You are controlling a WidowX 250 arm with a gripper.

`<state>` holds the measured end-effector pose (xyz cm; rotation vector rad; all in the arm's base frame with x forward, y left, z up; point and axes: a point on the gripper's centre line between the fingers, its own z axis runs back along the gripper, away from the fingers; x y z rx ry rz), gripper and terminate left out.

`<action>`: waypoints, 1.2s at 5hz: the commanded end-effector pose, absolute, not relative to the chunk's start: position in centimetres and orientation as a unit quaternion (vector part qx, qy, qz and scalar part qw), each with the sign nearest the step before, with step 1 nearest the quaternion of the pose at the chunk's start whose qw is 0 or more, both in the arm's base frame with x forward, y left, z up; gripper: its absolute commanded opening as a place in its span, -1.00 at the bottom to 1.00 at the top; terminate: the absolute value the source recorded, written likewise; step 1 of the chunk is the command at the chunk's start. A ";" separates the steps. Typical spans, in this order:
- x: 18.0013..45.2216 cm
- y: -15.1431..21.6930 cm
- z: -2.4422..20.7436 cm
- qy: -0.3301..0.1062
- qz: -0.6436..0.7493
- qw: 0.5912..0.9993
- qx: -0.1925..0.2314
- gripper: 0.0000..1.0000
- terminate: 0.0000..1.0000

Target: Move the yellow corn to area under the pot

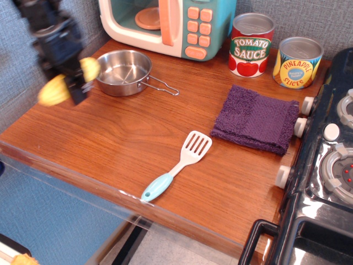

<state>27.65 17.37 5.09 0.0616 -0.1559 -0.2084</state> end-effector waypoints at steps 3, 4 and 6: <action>25.7 19.9 4.3 -0.054 -0.104 0.992 0.043 1.00 -1.00; 25.7 19.2 4.8 -0.059 -0.118 0.990 0.043 1.00 -1.00; 24.8 16.6 12.5 -0.152 -0.120 0.979 0.062 1.00 -1.00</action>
